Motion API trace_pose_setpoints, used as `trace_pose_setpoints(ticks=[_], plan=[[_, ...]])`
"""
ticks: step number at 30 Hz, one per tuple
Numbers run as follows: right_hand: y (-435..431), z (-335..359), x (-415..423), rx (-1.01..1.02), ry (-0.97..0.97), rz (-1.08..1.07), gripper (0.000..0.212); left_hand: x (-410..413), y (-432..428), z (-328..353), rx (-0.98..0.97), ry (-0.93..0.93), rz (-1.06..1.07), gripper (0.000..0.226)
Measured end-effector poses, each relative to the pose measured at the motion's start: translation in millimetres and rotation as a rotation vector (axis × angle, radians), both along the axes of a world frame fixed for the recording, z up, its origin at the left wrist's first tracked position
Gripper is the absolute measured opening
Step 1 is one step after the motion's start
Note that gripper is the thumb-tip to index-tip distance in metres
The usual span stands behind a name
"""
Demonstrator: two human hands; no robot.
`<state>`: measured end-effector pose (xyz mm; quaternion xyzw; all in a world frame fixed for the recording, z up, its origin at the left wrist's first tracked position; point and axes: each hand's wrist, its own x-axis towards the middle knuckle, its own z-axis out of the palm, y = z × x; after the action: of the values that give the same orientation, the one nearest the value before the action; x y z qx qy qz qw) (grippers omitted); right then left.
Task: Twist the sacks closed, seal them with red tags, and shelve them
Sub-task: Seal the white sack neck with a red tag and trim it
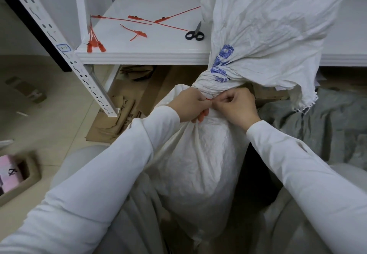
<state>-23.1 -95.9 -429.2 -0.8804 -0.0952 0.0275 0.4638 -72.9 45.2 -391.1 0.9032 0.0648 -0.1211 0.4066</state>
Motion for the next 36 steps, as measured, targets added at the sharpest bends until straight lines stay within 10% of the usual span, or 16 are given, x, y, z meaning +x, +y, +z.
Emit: trace_pose_setpoints(ticks=[8,12,22,36], plan=[[-5.5,8.6,-19.1,-0.131,-0.230,0.023,0.020,0.1,26.9,16.1,-0.051,0.124,-0.072,0.032],[-7.2,14.0,-24.8,-0.135,-0.343,0.070,0.019,-4.2,41.0,16.1,-0.013,0.003,-0.078,0.004],[-5.6,21.9,-30.6,0.044,-0.420,0.087,0.022,-12.6,36.4,7.3,0.173,-0.411,-0.274,0.016],[56.1,98.8,-17.4,-0.037,-0.518,0.193,0.015,-30.1,87.7,46.3,-0.351,-0.384,0.060,0.036]])
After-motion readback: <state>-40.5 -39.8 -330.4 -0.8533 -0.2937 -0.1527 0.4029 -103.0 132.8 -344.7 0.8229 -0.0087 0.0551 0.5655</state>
